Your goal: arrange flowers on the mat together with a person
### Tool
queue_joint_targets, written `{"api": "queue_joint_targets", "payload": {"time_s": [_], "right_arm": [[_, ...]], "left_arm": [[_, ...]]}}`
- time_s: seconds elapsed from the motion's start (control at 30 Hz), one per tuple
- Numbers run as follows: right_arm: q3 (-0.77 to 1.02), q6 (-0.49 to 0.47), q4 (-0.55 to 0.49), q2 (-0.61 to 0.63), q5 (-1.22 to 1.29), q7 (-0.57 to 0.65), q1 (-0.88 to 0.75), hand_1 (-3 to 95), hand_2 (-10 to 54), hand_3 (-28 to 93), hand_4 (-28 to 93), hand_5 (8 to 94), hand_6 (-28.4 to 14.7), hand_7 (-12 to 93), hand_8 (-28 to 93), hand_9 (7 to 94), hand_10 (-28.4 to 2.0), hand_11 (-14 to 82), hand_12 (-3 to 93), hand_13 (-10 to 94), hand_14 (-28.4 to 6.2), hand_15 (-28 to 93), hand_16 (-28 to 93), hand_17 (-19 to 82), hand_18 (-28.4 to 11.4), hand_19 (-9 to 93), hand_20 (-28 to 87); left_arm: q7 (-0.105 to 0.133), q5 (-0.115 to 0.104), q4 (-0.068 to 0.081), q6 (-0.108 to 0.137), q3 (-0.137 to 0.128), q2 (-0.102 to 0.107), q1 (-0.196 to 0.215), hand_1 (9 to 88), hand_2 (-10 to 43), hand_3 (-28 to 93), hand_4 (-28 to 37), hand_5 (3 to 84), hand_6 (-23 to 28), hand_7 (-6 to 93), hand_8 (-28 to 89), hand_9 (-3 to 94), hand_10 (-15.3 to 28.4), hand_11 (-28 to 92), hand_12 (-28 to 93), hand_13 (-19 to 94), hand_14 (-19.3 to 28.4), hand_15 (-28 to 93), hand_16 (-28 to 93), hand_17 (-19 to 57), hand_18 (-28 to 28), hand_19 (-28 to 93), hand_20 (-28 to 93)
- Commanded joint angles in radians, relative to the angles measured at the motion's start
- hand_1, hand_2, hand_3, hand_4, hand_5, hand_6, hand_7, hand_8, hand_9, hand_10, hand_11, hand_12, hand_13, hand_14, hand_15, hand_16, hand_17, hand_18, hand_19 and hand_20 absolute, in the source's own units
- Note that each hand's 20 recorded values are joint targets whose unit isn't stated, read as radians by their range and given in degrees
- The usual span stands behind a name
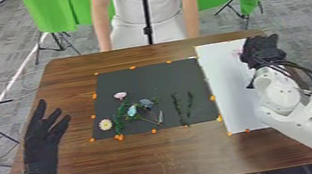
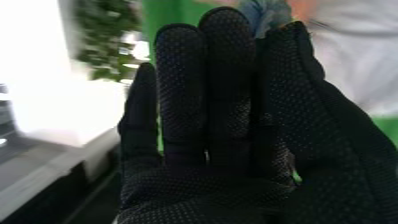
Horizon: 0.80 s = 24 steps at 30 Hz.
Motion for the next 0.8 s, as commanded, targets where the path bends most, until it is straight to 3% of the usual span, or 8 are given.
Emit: {"api": "queue_joint_targets", "payload": {"time_s": [0.03,0.53,0.8], "right_arm": [[-0.038,-0.067,-0.117,-0.075,0.028,-0.165,0.057,53.0,-4.3,60,-28,78.1,5.9,21,-3,79.3,-6.0,28.9,28.6,63,-5.0,61,17,13,-14.7,62,29],[-0.128,-0.172,-0.143,-0.109,-0.031,-0.265,0.03,51.8,-3.8,60,-28,77.0,6.7,22,-4,74.8,-7.3,23.0,26.2,60,-6.1,53,16,11,-15.2,56,27],[-0.1,-0.199,-0.153,-0.112,-0.053,-0.312,-0.008,49.6,-3.8,61,-28,75.5,7.4,22,-5,70.1,-8.3,24.0,20.0,57,-7.0,49,16,10,-15.5,52,26]], "left_arm": [[-0.008,0.004,0.001,-0.011,0.002,0.0,-0.002,21.7,4.8,77,-28.3,25.8,-0.8,11.4,-10,30.4,14.2,14,11,25,20.2,31,-4,-8.8,25.7,51,4],[-0.011,-0.007,-0.002,-0.005,-0.003,-0.001,0.011,21.8,4.9,77,-28.3,25.9,-0.6,11.4,-10,30.5,14.3,14,11,25,20.1,31,-4,-8.9,25.6,51,4],[-0.029,0.002,-0.004,-0.011,-0.007,-0.007,0.009,22.0,4.9,77,-28.3,26.0,-0.6,11.4,-10,30.6,14.3,15,11,25,20.3,31,-4,-8.8,25.5,51,4]]}}
